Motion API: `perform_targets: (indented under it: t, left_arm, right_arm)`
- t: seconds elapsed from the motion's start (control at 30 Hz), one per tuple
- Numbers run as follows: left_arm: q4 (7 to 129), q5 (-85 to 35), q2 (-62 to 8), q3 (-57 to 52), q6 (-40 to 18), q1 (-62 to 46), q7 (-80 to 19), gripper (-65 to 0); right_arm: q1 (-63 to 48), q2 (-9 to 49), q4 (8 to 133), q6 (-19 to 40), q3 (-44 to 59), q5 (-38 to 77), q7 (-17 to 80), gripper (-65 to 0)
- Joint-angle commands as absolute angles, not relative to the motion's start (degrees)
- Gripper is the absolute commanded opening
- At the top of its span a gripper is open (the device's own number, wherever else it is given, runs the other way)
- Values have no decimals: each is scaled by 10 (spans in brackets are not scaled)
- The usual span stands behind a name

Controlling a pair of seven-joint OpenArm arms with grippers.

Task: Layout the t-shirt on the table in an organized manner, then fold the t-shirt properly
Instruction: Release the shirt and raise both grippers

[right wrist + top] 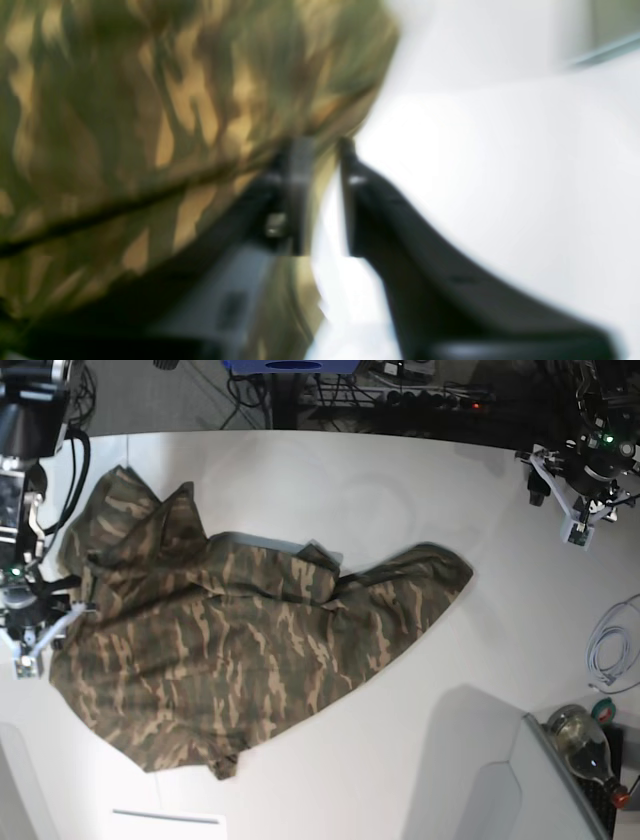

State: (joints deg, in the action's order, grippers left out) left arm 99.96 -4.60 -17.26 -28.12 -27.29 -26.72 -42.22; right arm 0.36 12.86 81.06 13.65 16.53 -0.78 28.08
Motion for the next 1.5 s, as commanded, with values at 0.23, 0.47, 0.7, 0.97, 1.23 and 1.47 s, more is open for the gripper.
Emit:
perform_targets:
  t: [0.23, 0.47, 0.7, 0.97, 1.23, 1.47]
  left_arm:
    - [1011, -47, -180, -281, -271, -260, -414, -262]
    - [1007, -47, -180, -284, -271, -254, -414, -262]
    - [1007, -47, -180, -284, -271, -255, -414, -262]
    - [1006, -47, -181, -283, -271, -252, -414, -262]
    - [1005, -52, -179, -271, -273, -250, -414, -262]
    - [1005, -98, -156, -138, -273, -252, -414, -262]
  right_arm:
    - [-131, 29, 1024, 141, 137, -3, 359, -129]
    - [-141, 8, 964, 95, 83, -3, 359, -161]
    - [-113, 8, 891, 90, 77, -2, 356, -168]
    - [-134, 7, 913, 90, 80, 0, 359, -650]
    - [-246, 6, 1067, 91, 80, 0, 357, -647]
    - [-300, 6, 1100, 92, 80, 1, 356, -647]
